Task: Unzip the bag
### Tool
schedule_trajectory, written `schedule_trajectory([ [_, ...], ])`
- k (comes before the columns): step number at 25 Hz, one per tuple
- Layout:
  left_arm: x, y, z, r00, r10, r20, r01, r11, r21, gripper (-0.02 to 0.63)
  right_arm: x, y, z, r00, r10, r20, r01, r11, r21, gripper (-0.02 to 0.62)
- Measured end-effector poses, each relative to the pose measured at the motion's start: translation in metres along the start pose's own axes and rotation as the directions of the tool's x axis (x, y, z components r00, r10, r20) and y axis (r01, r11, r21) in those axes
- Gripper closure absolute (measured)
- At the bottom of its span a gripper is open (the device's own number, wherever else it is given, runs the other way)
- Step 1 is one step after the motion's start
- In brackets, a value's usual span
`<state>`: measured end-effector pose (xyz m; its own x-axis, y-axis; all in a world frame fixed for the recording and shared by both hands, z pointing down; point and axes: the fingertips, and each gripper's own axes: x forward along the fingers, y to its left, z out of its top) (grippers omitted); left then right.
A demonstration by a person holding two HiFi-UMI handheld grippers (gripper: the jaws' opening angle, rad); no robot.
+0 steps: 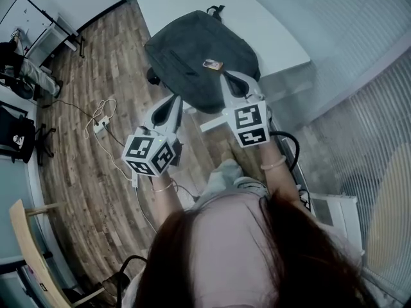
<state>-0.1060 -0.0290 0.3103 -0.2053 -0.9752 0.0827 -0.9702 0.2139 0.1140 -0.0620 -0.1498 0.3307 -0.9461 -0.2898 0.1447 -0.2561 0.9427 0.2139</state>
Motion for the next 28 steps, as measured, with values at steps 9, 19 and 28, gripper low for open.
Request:
schedule_trajectory([
  [9, -0.016, -0.006, 0.007, 0.999, 0.036, 0.033, -0.037, 0.999, 0.022, 0.597, -0.025, 0.008, 0.014, 0.999, -0.001, 0.037, -0.001, 0.999, 0.041, 0.592],
  [19, -0.021, -0.006, 0.012, 0.996, 0.060, 0.058, -0.062, 0.997, 0.039, 0.597, -0.039, 0.014, 0.020, 0.996, -0.032, 0.084, 0.026, 0.997, 0.072, 0.592],
  [28, -0.003, 0.000, 0.017, 0.994, 0.072, 0.080, -0.075, 0.996, 0.038, 0.597, -0.030, 0.004, 0.021, 0.997, -0.021, 0.078, 0.015, 0.998, 0.065, 0.592],
])
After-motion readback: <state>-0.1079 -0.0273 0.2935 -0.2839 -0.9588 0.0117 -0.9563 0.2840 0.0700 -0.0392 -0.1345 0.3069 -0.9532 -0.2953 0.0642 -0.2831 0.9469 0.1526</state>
